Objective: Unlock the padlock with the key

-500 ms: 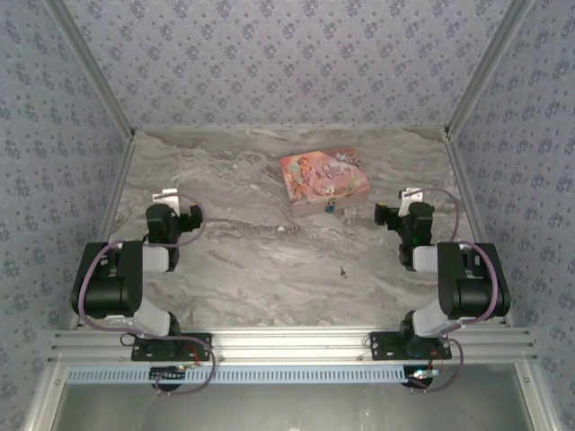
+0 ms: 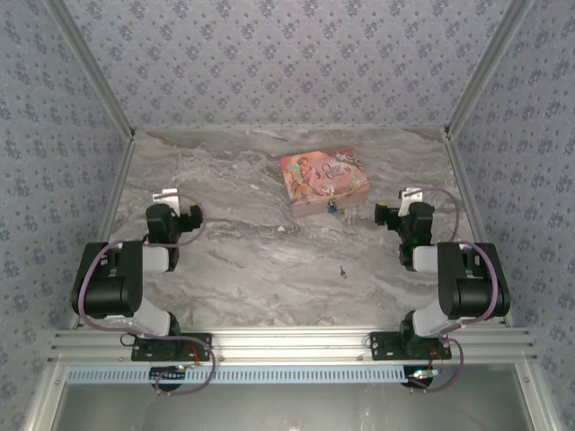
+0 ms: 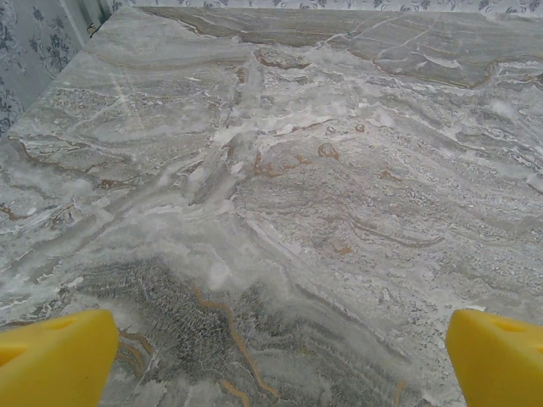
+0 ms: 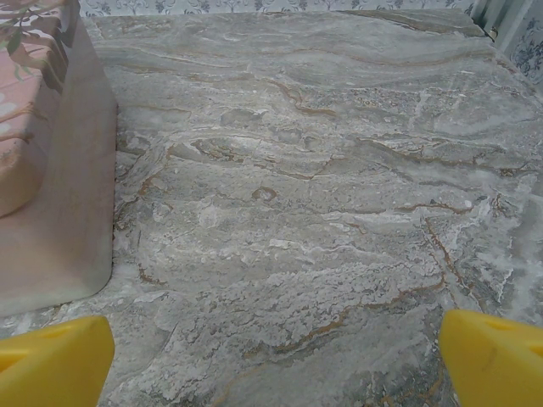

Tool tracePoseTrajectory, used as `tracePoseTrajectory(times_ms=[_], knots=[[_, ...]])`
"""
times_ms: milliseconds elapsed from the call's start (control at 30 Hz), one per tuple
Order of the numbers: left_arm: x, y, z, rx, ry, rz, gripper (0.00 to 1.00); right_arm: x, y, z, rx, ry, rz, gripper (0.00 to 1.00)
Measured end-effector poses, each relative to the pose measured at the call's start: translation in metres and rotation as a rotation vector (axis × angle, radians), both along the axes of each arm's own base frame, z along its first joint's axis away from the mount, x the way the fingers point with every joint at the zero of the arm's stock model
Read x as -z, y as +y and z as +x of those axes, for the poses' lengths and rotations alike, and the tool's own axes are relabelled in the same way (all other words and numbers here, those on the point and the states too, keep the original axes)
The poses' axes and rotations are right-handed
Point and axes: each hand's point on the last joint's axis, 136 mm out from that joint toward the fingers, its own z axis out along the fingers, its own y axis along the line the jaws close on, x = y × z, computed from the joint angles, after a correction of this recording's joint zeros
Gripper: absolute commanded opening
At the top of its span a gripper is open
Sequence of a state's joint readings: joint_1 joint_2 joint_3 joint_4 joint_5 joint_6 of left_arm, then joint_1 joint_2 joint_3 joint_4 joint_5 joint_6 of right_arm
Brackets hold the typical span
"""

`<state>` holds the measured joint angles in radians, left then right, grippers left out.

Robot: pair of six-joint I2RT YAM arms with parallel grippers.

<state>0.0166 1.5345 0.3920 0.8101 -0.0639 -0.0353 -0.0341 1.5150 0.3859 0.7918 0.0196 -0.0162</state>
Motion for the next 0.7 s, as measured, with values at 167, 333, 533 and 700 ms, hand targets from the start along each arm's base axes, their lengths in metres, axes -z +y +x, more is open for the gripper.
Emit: tracePoseTrajectory(times_ms=[167,333,533,700], knots=[[0.000,0.001,0.000,-0.009,0.000,0.001,0.99,0.000,0.000,0.000,0.000,0.002,0.000,0.99],[-0.011,0.006,-0.004,-0.036,-0.011,0.003,0.99,-0.002,0.000,-0.003,0.000,0.030,0.001,0.97],[-0.071,0.016,-0.013,-0.123,-0.081,-0.075,0.99,-0.054,0.001,-0.008,0.009,-0.026,0.020,1.00],[-0.123,0.016,-0.008,-0.161,-0.126,-0.261,0.99,-0.091,0.023,-0.022,-0.019,-0.025,0.073,1.00]])
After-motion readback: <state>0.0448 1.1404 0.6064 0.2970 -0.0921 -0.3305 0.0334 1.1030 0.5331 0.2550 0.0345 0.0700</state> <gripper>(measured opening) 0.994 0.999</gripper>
